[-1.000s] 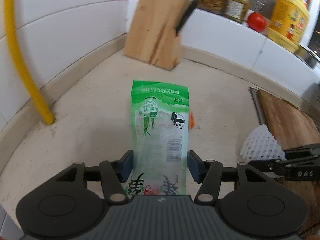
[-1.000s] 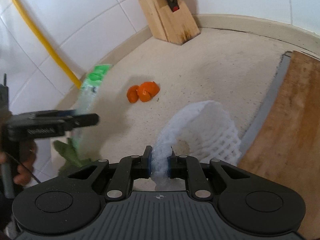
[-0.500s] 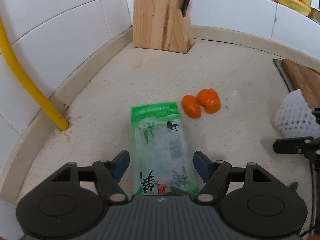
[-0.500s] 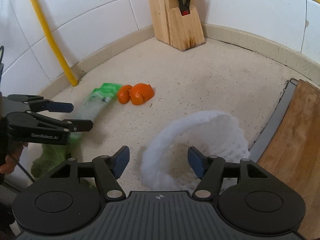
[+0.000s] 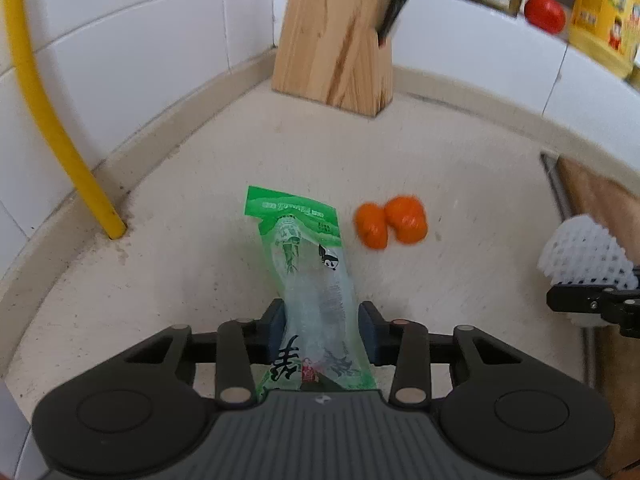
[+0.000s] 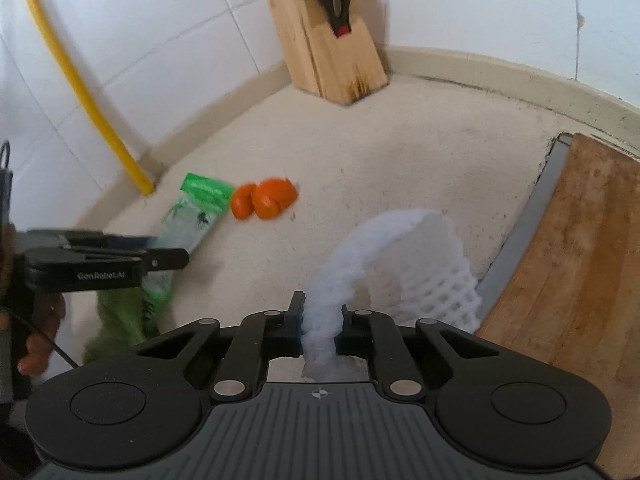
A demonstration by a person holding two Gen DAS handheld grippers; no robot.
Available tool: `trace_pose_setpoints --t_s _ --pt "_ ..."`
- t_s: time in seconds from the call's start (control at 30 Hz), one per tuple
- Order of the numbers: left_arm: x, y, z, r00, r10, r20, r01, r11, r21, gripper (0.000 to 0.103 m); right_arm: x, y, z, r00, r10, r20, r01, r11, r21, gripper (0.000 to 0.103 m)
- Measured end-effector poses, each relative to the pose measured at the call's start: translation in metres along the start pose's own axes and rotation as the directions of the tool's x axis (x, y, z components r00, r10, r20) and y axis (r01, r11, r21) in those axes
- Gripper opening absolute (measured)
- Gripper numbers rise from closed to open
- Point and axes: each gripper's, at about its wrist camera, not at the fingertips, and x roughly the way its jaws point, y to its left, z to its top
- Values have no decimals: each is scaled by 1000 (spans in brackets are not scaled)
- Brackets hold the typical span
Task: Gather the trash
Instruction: 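Lift the green packet and foam net off the counter with both tools, then carry the green packet and foam net down over the trash bin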
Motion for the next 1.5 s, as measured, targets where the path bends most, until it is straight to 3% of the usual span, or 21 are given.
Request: trace_pose_setpoints --t_s 0.3,0.77,0.93,1.17,1.5 --pt "-43 14 8 995 -5 104 11 998 -57 33 -21 11 10 997 33 68 -32 999 -9 16" --pt "-90 25 -23 985 -25 173 49 990 -133 33 -25 44 8 995 94 43 -90 992 -90 16" --pt "-112 32 -49 981 -27 191 60 983 -171 33 -25 65 4 991 130 16 -127 984 -127 16" --pt "-145 53 -95 981 24 191 27 965 -261 33 -20 113 -6 978 208 -29 -210 958 -198 16" --pt "-190 99 -165 978 144 149 -76 919 -387 33 -1 206 -44 934 317 -167 -355 883 -308 16"
